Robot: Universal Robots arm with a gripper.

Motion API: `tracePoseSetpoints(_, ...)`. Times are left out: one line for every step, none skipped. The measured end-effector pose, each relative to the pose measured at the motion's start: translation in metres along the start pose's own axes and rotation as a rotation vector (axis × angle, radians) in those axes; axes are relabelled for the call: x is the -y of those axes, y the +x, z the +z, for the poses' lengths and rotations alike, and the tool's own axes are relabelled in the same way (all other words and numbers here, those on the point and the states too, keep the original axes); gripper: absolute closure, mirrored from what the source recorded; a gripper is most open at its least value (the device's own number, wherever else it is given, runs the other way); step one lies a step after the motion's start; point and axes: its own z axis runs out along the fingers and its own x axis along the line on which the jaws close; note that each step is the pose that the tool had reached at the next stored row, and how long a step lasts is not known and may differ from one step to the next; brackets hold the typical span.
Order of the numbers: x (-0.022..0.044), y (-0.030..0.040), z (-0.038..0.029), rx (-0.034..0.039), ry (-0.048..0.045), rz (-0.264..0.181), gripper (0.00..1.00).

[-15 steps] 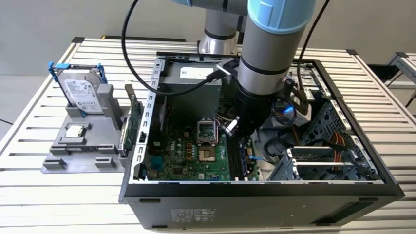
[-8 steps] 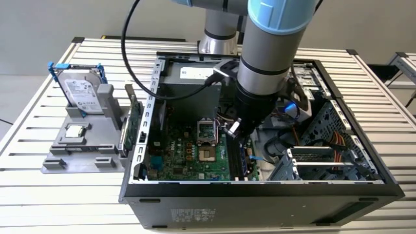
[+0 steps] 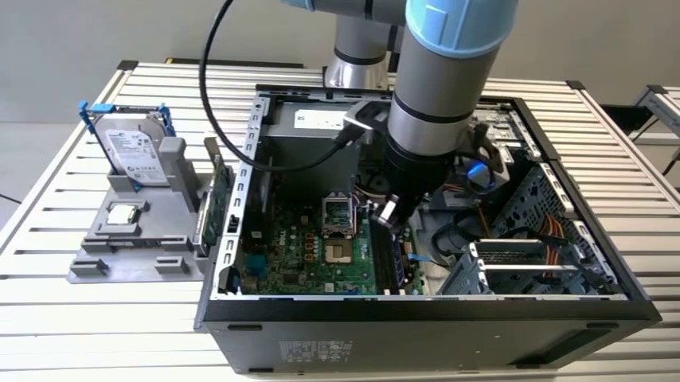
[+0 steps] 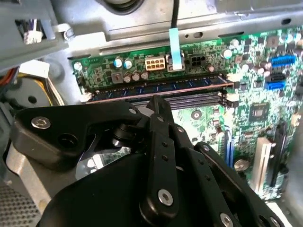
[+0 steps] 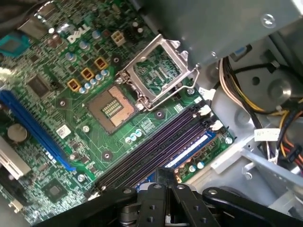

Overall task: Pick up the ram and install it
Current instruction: 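Press down the ram until it locks into place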

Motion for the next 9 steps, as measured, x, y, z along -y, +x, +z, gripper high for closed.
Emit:
tracePoseSetpoints(0.0,0.0,0.0001,0.0004,-0.0009,-0.019,1.0)
tracePoseSetpoints(0.0,0.0,0.0003,0.0008,-0.0016,-0.037,1.0)
tracePoseSetpoints(0.0,0.0001,0.0006,0.0012,-0.0025,-0.054,1.0)
tracePoseSetpoints(0.0,0.0001,0.0009,0.0016,-0.0033,-0.072,1.0)
tracePoseSetpoints(0.0,0.0001,0.0013,0.0019,-0.0041,-0.092,1.0)
tracePoseSetpoints(0.0,0.0001,0.0017,0.0024,-0.005,-0.11,1.0)
tracePoseSetpoints(0.0,0.0001,0.0019,0.0027,-0.0058,-0.128,1.0)
tracePoseSetpoints(0.0,0.0001,0.0022,0.0031,-0.0066,-0.146,1.0)
tracePoseSetpoints(0.0,0.0001,0.0024,0.0036,-0.0074,-0.164,1.0)
